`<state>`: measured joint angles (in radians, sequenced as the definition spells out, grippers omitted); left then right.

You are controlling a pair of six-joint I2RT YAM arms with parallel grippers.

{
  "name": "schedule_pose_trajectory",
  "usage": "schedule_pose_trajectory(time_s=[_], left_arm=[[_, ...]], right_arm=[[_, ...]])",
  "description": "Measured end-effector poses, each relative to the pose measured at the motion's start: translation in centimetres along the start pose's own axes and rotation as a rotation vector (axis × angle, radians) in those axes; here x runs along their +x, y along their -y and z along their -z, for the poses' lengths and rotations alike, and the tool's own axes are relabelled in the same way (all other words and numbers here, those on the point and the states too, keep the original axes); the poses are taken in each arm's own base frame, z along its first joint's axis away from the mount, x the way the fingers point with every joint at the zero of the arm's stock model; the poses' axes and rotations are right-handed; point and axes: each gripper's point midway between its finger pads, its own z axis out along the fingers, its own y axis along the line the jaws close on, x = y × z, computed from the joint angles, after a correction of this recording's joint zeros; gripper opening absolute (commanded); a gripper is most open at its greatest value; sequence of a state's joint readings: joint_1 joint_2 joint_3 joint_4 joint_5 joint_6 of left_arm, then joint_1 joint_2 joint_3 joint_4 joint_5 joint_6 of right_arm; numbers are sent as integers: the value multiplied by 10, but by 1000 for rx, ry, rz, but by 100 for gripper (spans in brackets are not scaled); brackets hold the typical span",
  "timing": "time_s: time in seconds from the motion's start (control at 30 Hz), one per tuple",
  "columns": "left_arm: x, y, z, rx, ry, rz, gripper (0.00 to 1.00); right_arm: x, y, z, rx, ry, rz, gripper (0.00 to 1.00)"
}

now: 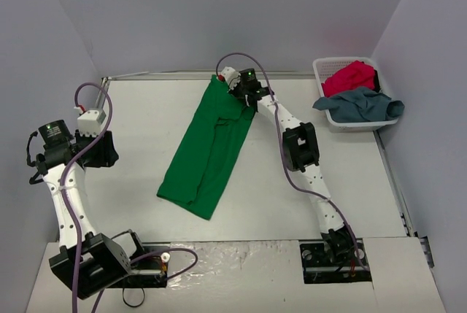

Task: Fold and stack the t-shirts
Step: Rotate the tshirt 90 degrees

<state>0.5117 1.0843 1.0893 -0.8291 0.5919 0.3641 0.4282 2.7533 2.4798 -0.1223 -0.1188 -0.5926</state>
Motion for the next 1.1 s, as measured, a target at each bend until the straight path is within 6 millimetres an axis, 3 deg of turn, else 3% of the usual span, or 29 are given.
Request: schedule_pose_trajectory(time_s=[0.17,0.27,0.4,0.47,0.5,0.67,0.77,0.83,0.9,1.1], left_arm=[[-2,-4,-2,-12,3,-1,47],[-3,-4,-2,-13,9,-1,48],[-6,-1,2,-12,30,-10,50],[-9,3,7,-9,53,-21,51],[-11,5,10,-9,65,-27,51],[-14,17,19,12,115,-50,54],[-16,22,20,30,129,-53,56],[-16,24,20,41,133,-54,56],[-16,26,20,52,136,-53,56],[-12,31,19,75,140,-49,59]], right_arm=[[-24,-2,-6,98,60,66,0],[-25,-11,-6,140,49,96,0],[-31,-20,18,147,15,132,0],[-45,-18,42,145,18,142,6],[-55,-16,57,145,27,143,15],[-121,5,155,135,127,101,25],[-144,10,210,89,172,75,27],[-144,3,228,37,169,66,27],[-133,-13,235,-39,137,58,27],[-54,-85,226,-313,-102,32,26]])
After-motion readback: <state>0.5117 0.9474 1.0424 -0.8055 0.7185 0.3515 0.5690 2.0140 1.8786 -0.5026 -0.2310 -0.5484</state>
